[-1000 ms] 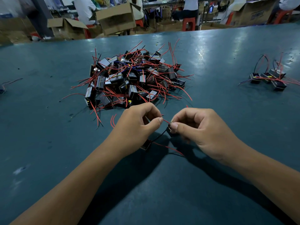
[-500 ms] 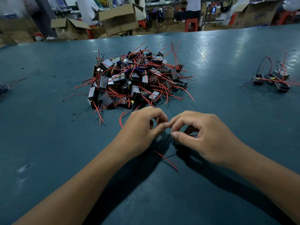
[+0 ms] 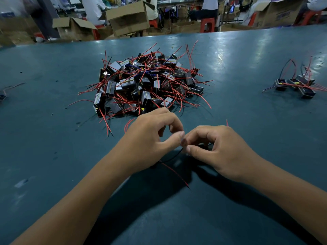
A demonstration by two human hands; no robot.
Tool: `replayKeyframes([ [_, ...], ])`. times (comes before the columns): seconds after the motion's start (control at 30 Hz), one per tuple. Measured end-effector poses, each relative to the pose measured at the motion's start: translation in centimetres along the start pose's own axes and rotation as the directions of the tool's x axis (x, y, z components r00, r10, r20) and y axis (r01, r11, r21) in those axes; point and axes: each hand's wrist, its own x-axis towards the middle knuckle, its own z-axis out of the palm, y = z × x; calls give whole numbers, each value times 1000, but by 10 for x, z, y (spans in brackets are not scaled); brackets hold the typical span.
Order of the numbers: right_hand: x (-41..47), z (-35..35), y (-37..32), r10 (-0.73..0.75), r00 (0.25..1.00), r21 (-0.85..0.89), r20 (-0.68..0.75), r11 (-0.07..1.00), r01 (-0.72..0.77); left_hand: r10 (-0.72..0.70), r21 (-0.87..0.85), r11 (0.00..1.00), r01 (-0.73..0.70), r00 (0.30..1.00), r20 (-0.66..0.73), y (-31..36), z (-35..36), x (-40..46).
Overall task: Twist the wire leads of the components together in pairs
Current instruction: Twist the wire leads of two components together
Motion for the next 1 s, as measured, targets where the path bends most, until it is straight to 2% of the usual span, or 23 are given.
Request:
replayKeyframes([
  [0.13, 0, 1, 0, 17, 1000, 14, -5, 1000, -17, -10, 72, 997, 1, 993, 122, 2, 0, -2],
  [0.27, -1, 2, -1, 11, 1000, 13, -10, 1000, -11, -6, 129, 992, -12, 990, 144, 2, 2, -3],
  [0.5, -1, 5, -4, 21, 999, 25, -38, 999, -20, -49, 125, 992, 27, 982, 182, 2, 4, -1],
  [1.0, -3, 14, -4, 43, 992, 38, -120, 999, -39, -217, 191, 963, 189, 966, 138, 15, 14, -4],
])
